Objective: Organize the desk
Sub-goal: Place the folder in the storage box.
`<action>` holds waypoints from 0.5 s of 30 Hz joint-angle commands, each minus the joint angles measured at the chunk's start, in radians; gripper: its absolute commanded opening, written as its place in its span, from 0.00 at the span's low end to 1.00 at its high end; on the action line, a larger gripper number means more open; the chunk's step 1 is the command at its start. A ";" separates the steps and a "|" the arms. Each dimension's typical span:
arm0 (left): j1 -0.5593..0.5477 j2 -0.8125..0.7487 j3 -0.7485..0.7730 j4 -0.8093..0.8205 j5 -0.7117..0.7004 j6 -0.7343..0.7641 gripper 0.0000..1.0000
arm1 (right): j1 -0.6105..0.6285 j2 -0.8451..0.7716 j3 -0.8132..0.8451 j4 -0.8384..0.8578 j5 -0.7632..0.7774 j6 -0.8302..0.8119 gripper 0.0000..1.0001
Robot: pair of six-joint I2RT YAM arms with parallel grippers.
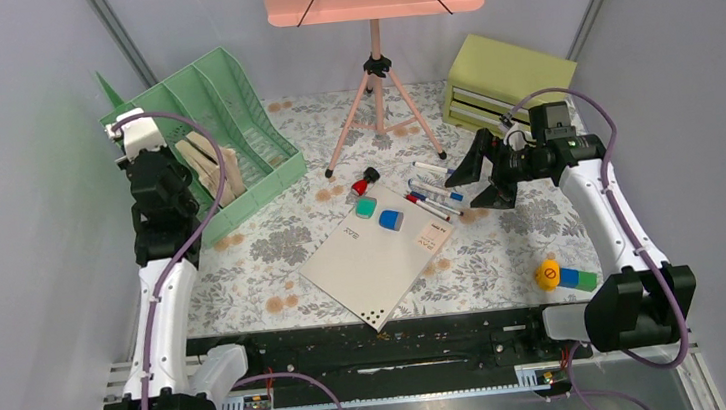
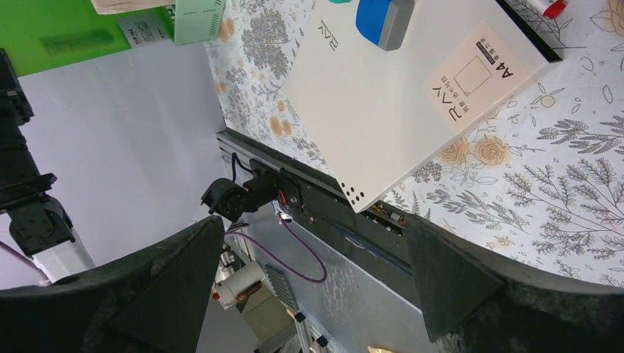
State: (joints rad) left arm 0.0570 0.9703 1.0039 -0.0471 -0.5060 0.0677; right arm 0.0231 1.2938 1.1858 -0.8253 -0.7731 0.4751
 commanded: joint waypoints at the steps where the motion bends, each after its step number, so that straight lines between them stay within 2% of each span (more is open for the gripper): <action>1: 0.019 -0.026 -0.030 0.133 0.038 -0.014 0.00 | -0.004 0.009 0.008 0.009 -0.025 -0.015 0.99; 15: 0.023 -0.057 -0.058 0.094 0.034 -0.034 0.01 | -0.004 0.028 0.033 0.009 -0.024 -0.014 1.00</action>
State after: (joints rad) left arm 0.0742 0.9512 0.9398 -0.0128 -0.4702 0.0483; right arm 0.0231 1.3121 1.1862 -0.8253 -0.7795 0.4747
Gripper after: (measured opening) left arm 0.021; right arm 0.993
